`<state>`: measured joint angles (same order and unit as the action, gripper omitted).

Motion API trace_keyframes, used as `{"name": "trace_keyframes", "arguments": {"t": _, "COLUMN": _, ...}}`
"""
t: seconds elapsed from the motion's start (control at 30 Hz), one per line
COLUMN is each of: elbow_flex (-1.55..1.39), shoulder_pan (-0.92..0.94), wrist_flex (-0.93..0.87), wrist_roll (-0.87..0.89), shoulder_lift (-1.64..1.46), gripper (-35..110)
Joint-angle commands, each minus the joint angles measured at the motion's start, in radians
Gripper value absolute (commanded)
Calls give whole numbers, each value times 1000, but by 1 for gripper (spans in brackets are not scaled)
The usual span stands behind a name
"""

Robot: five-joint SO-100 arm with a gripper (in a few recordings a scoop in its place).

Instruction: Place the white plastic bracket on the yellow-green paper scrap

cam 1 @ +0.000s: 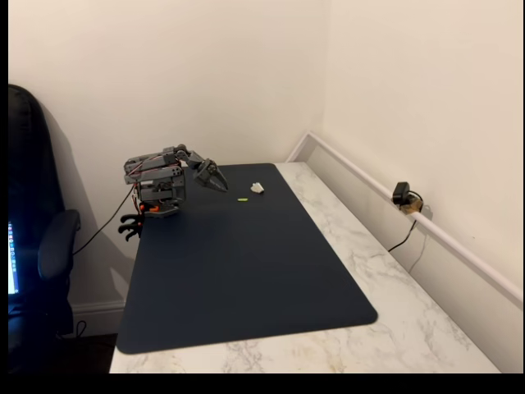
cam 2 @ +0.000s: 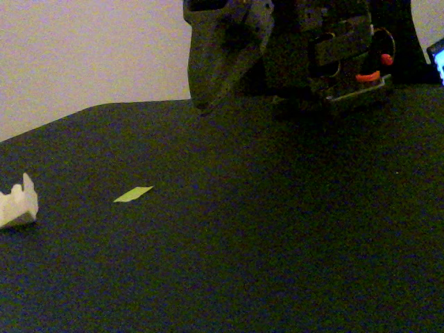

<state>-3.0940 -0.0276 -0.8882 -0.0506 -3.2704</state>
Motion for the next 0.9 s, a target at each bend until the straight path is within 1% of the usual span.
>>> {"name": "trace_keyframes", "arguments": {"t": 0.0, "elbow_flex": 11, "shoulder_pan": -5, "wrist_flex": -3, "wrist_roll": -18, "shoulder_lift": -34, "gripper": 0}}
{"name": "trace_keyframes", "arguments": {"t": 0.67, "elbow_flex": 11, "shoulder_pan": -3, "wrist_flex": -3, "wrist_roll": -14, "shoulder_lift": -34, "gripper": 0}}
{"name": "trace_keyframes", "arguments": {"t": 0.87, "elbow_flex": 57, "shoulder_pan": 67, "wrist_flex": -9, "wrist_roll": 110, "shoulder_lift": -34, "gripper": 0}}
